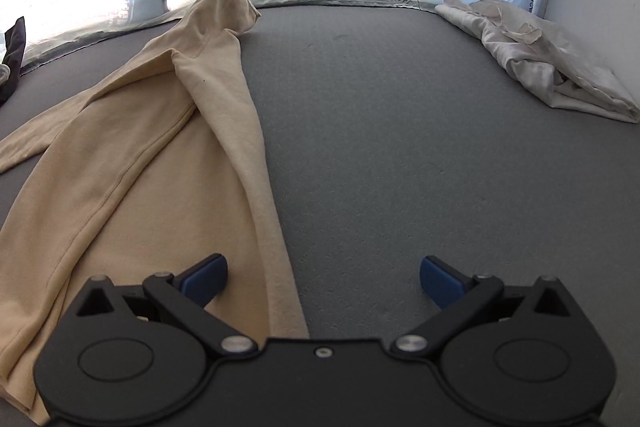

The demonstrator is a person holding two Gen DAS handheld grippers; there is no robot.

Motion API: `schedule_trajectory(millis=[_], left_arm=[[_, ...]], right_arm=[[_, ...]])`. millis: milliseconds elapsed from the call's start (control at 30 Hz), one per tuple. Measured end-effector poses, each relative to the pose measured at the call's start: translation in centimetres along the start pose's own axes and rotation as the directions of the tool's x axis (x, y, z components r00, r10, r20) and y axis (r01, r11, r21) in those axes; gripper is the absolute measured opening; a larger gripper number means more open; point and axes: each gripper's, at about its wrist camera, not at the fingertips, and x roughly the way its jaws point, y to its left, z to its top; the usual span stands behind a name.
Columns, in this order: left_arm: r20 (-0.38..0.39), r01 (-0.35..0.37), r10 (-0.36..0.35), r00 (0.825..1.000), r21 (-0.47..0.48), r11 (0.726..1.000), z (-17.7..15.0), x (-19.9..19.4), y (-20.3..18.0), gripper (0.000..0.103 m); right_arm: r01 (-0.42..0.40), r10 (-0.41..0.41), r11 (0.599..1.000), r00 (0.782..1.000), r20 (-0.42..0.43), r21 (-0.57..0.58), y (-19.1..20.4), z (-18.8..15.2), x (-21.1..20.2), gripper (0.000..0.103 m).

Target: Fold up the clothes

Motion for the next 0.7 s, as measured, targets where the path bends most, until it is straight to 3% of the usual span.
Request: schedule_trajectory(millis=[167, 233, 333, 400, 533, 700], left_arm=[[-0.116, 0.091, -0.073, 0.991, 0.155, 0.984, -5.3, -1.2, -3.4, 0.047], [-0.161, 0.131, -0.088, 0.983, 0.286, 0.949, -7.4, -1.6, -5.6, 0.048], [-0.190, 0.171, -0.098, 0.977, 0.421, 0.891, -10.0, -2.5, -8.3, 0.050], [-0.228, 0.220, -0.128, 0.965, 0.441, 0.870, -11.2, -3.0, -9.3, 0.053], [-0.276, 0.282, -0.162, 0.948, 0.479, 0.831, -14.0, -4.2, -10.9, 0.060], [-0.341, 0.299, -0.126, 0.932, 0.525, 0.797, -17.3, -4.0, -12.0, 0.060]], right_arm=[[-0.026, 0.026, 0.998, 1.000, -0.006, -0.057, 0.1, -0.2, -0.4, 0.102], [-0.021, 0.023, 0.991, 1.000, 0.012, -0.131, 0.8, -0.2, -0.9, 0.095], [-0.020, 0.029, 0.977, 0.999, 0.036, -0.211, 1.8, -0.2, -1.7, 0.065], [-0.014, 0.025, 0.968, 0.999, 0.043, -0.251, 2.2, -0.1, -2.1, 0.040], [-0.043, 0.051, 0.970, 0.998, 0.025, -0.240, 1.9, 0.1, -2.6, 0.026], [-0.109, 0.108, 0.985, 0.994, -0.011, -0.135, 0.1, -0.3, -3.7, 0.013]])
